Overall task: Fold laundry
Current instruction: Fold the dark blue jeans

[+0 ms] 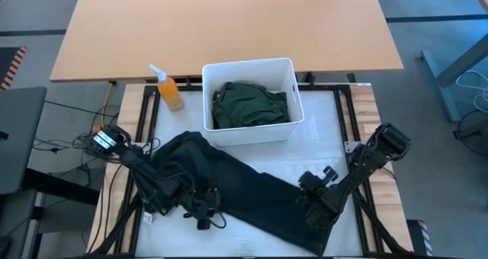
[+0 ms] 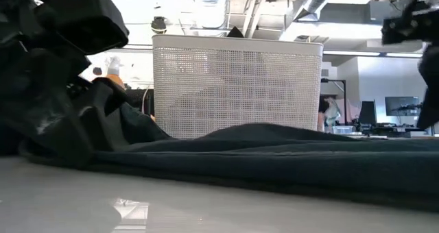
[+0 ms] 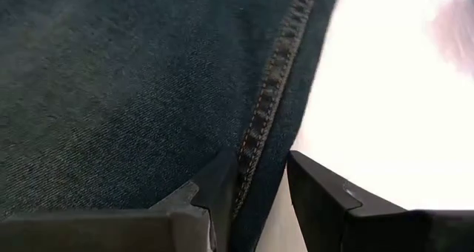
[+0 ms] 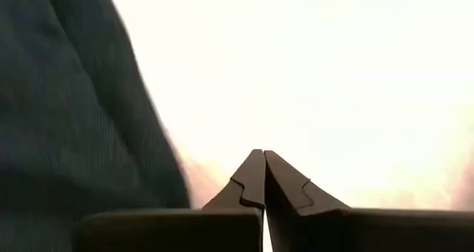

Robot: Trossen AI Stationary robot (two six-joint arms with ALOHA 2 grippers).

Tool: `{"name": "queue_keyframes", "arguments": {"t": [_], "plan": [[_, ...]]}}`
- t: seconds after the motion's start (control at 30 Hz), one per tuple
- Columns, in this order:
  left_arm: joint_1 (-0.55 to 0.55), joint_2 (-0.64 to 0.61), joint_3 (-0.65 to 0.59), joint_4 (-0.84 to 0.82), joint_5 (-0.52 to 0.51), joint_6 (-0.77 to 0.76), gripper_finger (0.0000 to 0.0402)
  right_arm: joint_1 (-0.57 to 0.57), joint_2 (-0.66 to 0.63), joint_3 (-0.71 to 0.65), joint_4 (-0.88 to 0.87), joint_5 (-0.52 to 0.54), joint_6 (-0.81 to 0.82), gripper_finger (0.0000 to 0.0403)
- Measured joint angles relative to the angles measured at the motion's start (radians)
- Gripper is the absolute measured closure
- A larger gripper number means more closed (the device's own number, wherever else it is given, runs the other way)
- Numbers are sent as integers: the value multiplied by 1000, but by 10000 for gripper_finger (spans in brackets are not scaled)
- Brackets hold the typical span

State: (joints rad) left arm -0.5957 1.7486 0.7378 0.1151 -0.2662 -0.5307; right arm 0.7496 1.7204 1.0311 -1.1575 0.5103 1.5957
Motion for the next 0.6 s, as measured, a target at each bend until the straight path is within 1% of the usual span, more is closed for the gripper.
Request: {"name": "queue_keyframes", "arguments": {"t": [0.1,0.17,0.27,0.37,0.43,0.5,0.6], "plan": [[0,-31,-2,13,-35,45,290,0,-2,45,-29,5,-31,377],[9,-54,-4,29,-65,89,290,0,-2,80,0,7,-54,376],[34,-90,-3,100,-86,165,290,16,-2,121,73,13,-104,377],[68,-109,-1,156,-90,237,290,52,-2,138,284,39,-221,378],[99,-110,-1,200,-65,280,290,80,1,127,450,41,-300,378],[138,-110,-1,245,-37,318,290,103,1,103,576,46,-331,378],[210,-87,0,303,-8,343,290,126,2,71,677,89,-337,378]]}}
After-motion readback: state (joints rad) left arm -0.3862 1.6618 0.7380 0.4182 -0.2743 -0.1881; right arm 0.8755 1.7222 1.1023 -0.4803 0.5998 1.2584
